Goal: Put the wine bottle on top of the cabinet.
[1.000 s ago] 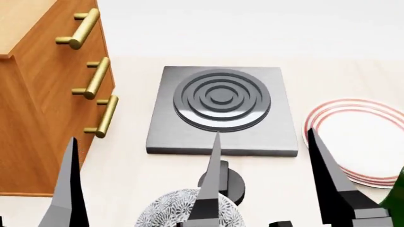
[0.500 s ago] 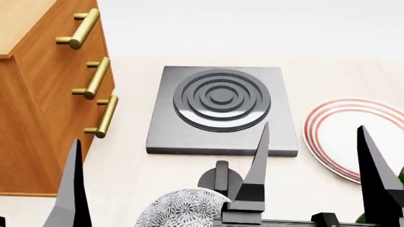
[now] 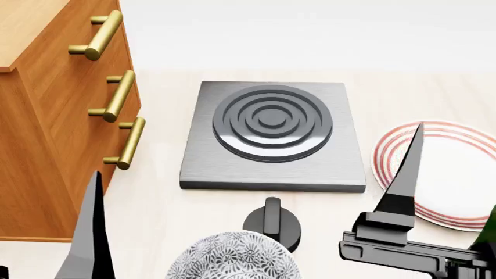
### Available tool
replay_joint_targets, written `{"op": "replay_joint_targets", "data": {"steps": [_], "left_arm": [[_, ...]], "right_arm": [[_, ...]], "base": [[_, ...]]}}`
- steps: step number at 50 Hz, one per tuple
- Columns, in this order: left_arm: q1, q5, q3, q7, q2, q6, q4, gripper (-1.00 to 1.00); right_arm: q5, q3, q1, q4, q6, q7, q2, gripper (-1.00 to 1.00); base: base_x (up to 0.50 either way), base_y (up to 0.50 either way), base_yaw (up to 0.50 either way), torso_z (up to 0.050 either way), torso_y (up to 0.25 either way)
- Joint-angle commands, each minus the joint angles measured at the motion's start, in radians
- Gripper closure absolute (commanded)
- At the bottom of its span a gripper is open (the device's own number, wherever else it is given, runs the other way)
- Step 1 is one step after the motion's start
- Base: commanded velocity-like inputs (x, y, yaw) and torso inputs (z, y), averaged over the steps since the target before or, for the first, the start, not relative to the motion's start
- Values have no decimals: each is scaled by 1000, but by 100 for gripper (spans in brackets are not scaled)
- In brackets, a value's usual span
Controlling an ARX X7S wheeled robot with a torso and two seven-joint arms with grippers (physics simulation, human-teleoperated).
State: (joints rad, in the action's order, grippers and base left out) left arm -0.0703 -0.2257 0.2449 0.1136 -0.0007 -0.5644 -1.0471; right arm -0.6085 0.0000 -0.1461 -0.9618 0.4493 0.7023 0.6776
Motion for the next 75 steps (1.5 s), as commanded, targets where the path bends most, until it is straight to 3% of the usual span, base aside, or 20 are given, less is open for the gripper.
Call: {"op": "replay_joint_targets", "data": {"steps": [1, 15, 34, 58, 75], "left_arm": [[-2, 7, -9, 1, 0, 3, 0, -100], [1, 0, 2, 0, 0, -2, 0, -100], [5, -6, -6, 6, 0, 5, 0, -100], [7, -6, -1, 4, 0, 4, 0, -100], [3, -7, 2, 4, 0, -2, 0, -100]], "right_arm": [[-33, 66, -1, 11, 15, 14, 45, -100], [-23, 138, 72, 55, -22, 0, 67, -100], [98, 96, 123, 87, 16, 18, 113, -100], [175, 32, 183, 285, -142, -44, 30, -100], [180, 19, 186, 320, -158, -54, 17, -100]], "base": [[0, 0, 0, 0, 0], [0, 0, 0, 0, 0], [0, 0, 0, 0, 0], [0, 0, 0, 0, 0], [0, 0, 0, 0, 0]]}}
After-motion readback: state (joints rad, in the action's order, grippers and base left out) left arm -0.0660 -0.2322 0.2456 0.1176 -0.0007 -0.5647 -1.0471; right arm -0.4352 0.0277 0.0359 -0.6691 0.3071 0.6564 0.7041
